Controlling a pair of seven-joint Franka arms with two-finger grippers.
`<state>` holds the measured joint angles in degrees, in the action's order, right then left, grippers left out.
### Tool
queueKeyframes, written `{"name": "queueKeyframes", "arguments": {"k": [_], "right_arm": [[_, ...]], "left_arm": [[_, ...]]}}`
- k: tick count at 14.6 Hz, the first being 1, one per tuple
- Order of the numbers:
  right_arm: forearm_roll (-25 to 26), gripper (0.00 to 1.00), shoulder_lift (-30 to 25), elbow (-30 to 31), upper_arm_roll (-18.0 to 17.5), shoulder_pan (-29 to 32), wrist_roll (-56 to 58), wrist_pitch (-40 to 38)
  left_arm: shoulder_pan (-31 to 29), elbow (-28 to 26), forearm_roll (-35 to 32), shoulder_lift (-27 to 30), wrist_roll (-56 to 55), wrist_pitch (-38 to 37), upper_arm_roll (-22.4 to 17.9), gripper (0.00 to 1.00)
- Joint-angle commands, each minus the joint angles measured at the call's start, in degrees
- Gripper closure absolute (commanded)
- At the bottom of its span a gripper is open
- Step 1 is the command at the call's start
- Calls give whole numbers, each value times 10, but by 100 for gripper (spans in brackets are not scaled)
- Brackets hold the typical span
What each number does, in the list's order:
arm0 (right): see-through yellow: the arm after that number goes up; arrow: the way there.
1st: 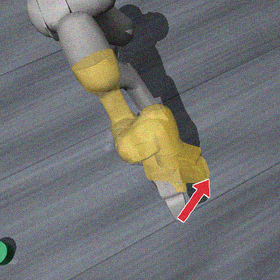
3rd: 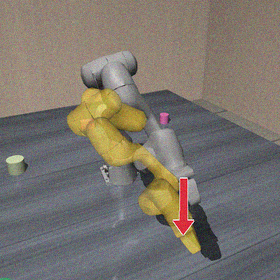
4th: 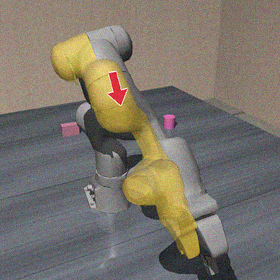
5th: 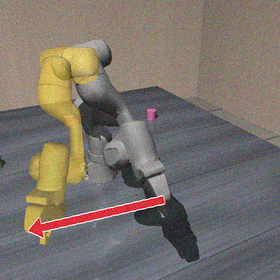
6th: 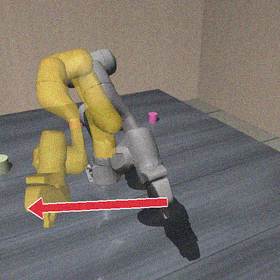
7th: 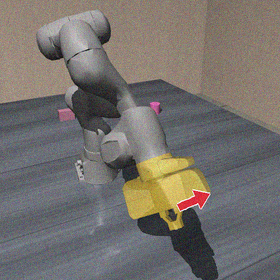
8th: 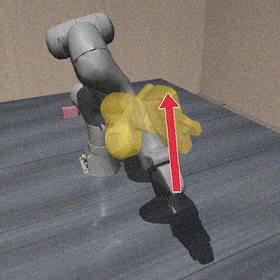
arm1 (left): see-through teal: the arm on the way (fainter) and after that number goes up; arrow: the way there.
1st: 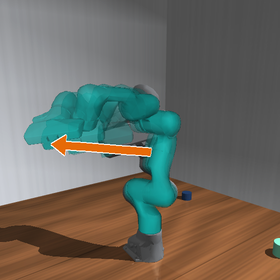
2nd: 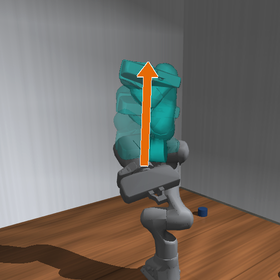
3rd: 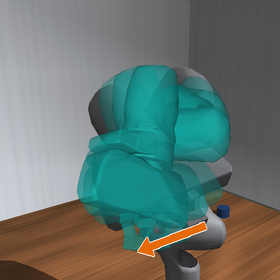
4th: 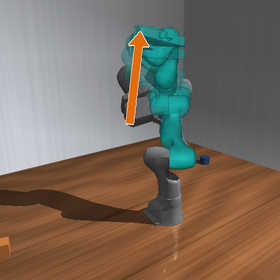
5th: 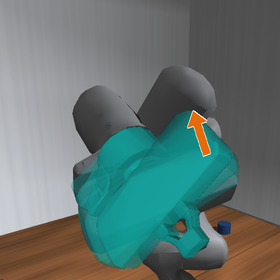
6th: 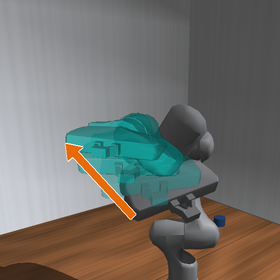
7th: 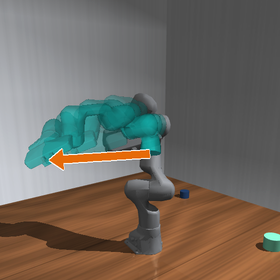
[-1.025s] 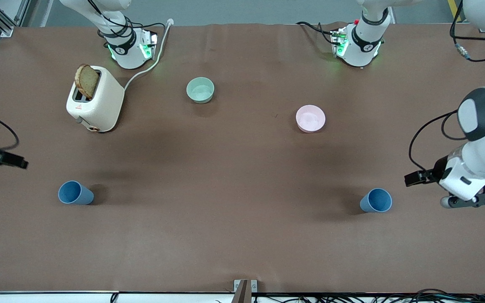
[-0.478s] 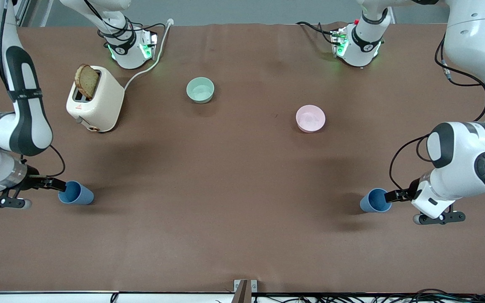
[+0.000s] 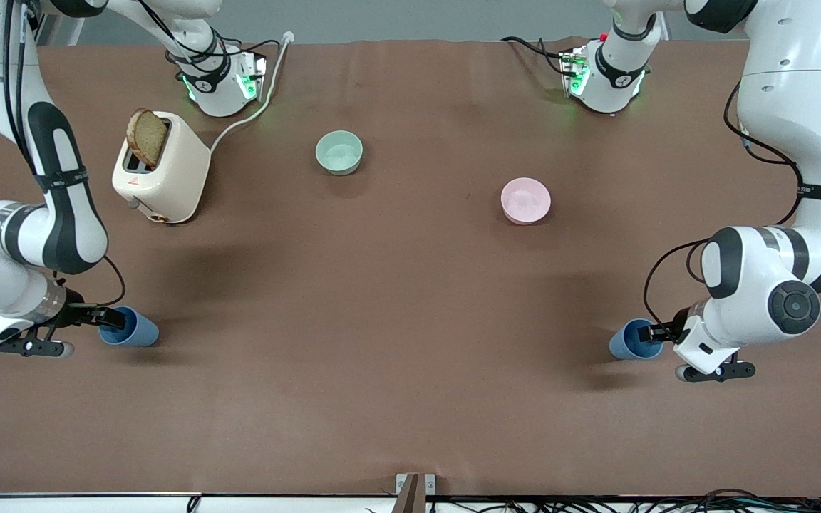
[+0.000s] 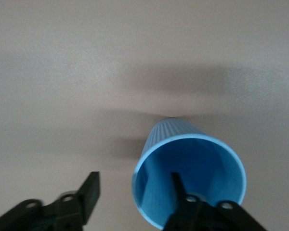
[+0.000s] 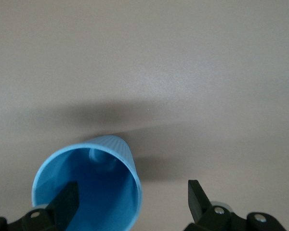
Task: Stack blue cups with both arms
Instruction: 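Close the right gripper and the left gripper on the blue cups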
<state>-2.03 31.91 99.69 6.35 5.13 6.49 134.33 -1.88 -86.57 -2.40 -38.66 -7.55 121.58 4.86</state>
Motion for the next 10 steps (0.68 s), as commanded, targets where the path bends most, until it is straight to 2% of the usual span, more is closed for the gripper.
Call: {"name": "queueKeyframes", "arguments": {"k": [1, 2, 5, 7, 8, 10], "right_arm": [[-17, 8, 6, 5, -6, 5, 11, 12], [-17, 20, 9, 5, -6, 4, 11, 13], [-17, 53, 11, 5, -8, 6, 11, 15], [-18, 88, 13, 4, -7, 6, 9, 16], [-28, 99, 14, 3, -7, 5, 6, 15], [-39, 100, 13, 3, -7, 5, 9, 12]], "left_arm": [[3, 14, -1, -6, -4, -2, -1, 86], [3, 14, 5, -5, -5, -2, 0, 100], [7, 15, -1, 3, -33, -5, 3, 100], [19, 13, 0, 30, -49, -19, 4, 100], [34, 13, 1, 48, -61, -40, 4, 100], [70, 13, 7, 71, -122, -72, 11, 100]]}}
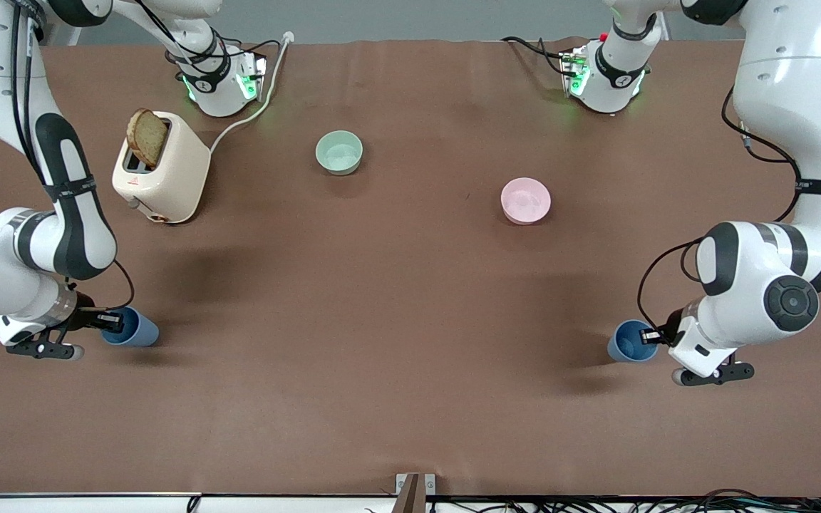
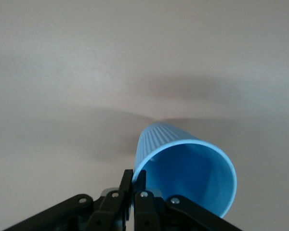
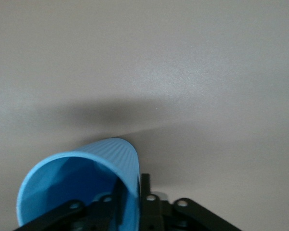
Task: Stack blue cups with both arms
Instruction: 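Carry the blue cups toward each other with both grippers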
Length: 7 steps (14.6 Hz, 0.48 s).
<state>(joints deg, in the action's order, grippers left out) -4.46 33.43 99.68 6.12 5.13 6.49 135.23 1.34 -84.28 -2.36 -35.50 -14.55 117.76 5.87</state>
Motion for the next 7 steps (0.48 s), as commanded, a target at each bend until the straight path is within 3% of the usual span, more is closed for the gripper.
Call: {"name": "queueKeyframes", "arguments": {"k": [1, 4, 7], "right_arm": [[-15, 100, -2, 2, -5, 4, 11, -1], [-12, 100, -11, -8, -4, 2, 12, -19], [-9, 100, -33, -50, -4, 3, 16, -100]], "left_arm": [[62, -10, 7, 42, -108, -43, 19, 100], [132, -7, 1, 36, -261, -41, 45, 100], [225, 15, 5, -1, -353, -14, 45, 100]]}}
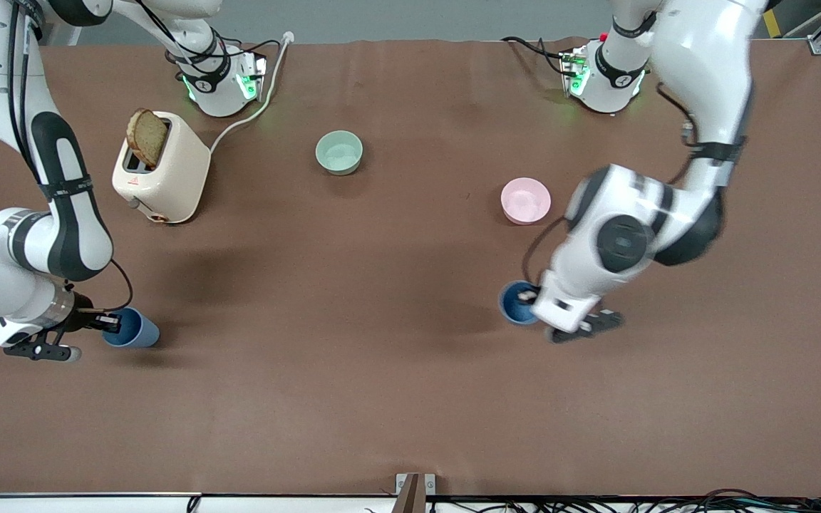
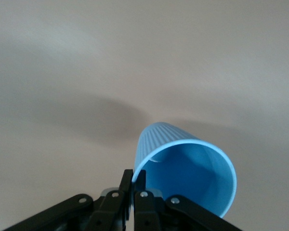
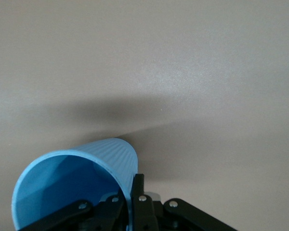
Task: Stack blue cups with both arms
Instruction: 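Carry the blue cups toward each other with both grippers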
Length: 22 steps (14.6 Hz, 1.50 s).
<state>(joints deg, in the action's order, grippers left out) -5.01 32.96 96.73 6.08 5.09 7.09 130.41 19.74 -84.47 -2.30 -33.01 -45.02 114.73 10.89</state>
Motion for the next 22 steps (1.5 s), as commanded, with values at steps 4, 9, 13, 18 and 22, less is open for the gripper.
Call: {"name": "queueKeyframes", "arguments": {"k": [4, 9, 13, 18, 22], "right_arm": [[-11, 100, -76, -34, -5, -11, -10, -101], [-11, 99, -131, -34, -9, -88, -148, -185], [-8, 99, -156, -34, -85, -101, -263, -215], [-2, 100, -174, -33, -192, -103, -403, -232], [38, 100, -172, -34, -276, -124, -535, -215]], "left_arm": [[110, 17, 5, -61, -160, 88, -5, 100], [140, 11, 6, -72, -190, 116, -4, 92], [141, 12, 6, -81, -196, 116, -4, 18], [110, 20, -3, 0, -177, 74, -15, 0], [16, 20, -3, 108, -67, -10, -14, 0]]}}
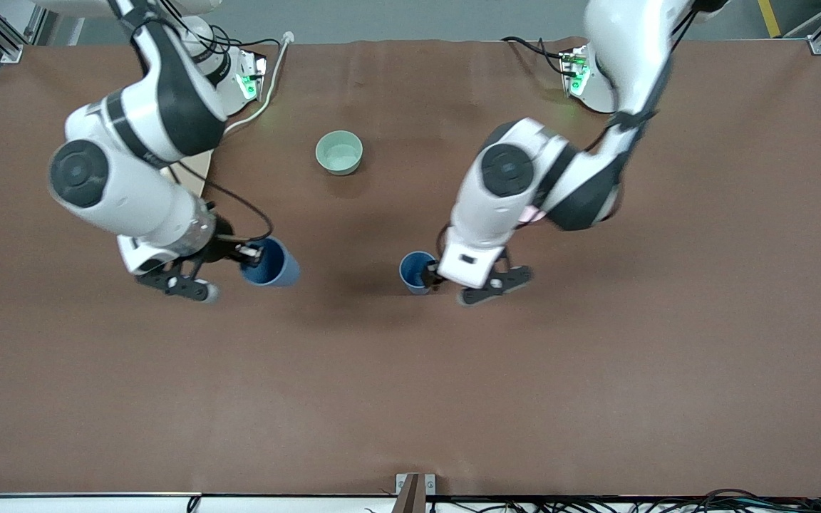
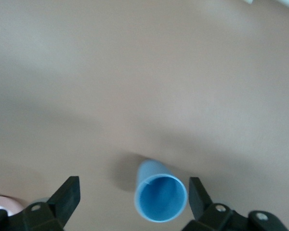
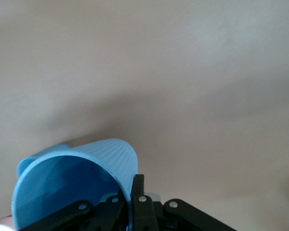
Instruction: Stack blue cups with both arms
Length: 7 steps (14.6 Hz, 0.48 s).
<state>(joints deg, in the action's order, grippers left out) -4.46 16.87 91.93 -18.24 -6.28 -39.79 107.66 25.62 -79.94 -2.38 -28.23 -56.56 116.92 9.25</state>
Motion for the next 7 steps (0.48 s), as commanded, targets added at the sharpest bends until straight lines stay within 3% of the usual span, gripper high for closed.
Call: {"name": "queueKeyframes", "arguments": {"k": [1, 3, 7], "right_arm": [[51, 100, -10, 14, -48, -20, -101, 22], [66, 100, 11, 13, -72, -49, -167, 63], [101, 100, 83, -17, -71, -123, -251, 126]], "left_arm": [[-63, -25, -3, 76, 71, -38, 2, 0], [-103, -25, -3, 102, 125, -51, 3, 0], [-167, -25, -3, 150, 176, -98, 2, 0]]}}
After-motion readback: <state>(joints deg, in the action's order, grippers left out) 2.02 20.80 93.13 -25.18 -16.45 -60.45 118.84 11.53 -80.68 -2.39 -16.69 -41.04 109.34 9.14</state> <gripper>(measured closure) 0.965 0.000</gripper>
